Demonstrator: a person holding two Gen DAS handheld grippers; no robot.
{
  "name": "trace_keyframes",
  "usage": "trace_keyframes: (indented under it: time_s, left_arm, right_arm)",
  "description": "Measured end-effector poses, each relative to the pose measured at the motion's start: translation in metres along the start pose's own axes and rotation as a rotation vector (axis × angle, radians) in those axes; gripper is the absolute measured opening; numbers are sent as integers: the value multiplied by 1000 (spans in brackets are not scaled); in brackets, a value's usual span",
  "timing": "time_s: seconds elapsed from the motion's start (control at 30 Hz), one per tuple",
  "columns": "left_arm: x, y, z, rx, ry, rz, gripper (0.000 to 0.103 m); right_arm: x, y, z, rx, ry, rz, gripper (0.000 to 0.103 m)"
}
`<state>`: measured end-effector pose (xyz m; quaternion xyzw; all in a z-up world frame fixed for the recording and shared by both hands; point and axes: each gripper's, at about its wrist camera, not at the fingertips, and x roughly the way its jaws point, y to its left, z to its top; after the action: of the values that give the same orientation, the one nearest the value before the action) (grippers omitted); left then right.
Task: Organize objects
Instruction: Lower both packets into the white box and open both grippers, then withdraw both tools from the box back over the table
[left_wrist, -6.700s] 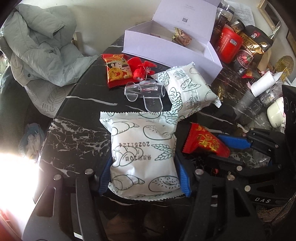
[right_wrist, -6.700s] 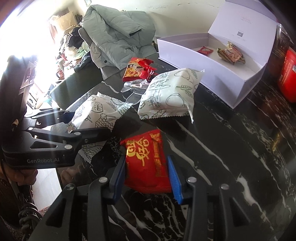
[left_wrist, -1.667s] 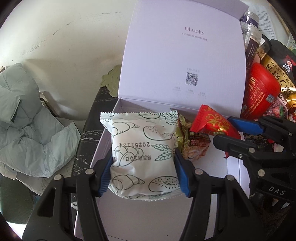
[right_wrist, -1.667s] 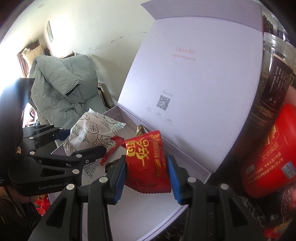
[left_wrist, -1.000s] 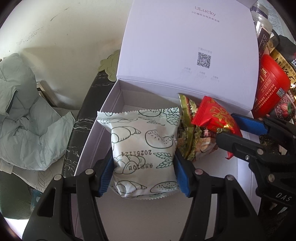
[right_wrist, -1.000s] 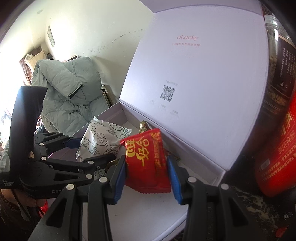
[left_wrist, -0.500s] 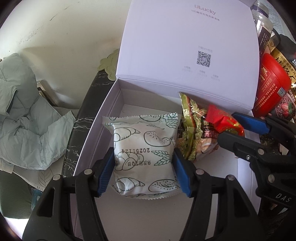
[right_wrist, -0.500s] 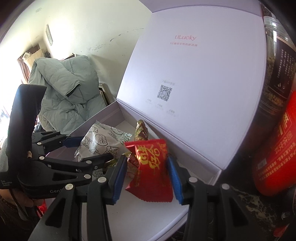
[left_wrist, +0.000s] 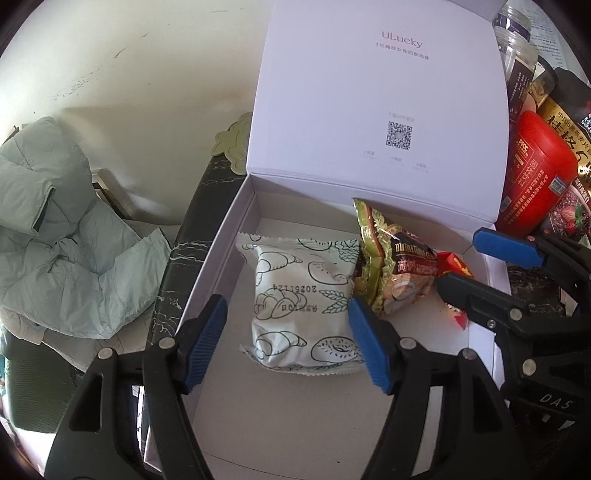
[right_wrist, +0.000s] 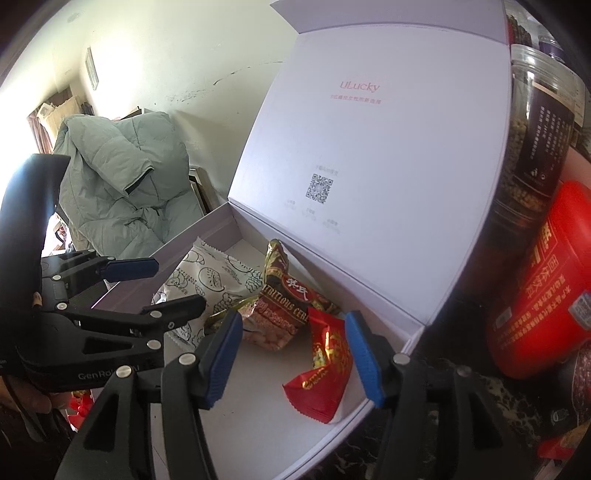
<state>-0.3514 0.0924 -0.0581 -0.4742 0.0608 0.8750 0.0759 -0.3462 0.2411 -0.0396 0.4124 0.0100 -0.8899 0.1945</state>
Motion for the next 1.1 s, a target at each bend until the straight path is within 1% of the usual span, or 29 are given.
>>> trace_keyframes:
  time_s: [0.13, 0.27, 0.43, 0.7, 1.1]
  left_arm:
    - [-14, 0, 1, -11, -15, -1, 67]
    - [-28, -2, 0, -20, -23, -6, 68]
    - [-53, -4, 0, -30, -55, -15, 68]
    - [-95, -6, -3, -45, -110, -6, 68]
    - [-156, -6, -21, -55, -183, 14, 68]
  right_arm:
    - [-12, 0, 0, 18, -15, -3, 59]
    - [-26, 0, 2, 24, -27, -27, 59]
    - [-52, 2, 6, 28, -62, -44, 59]
    - [-94, 14, 8, 9, -105, -63, 59]
    - [-152, 39, 0, -25, -156, -80, 59]
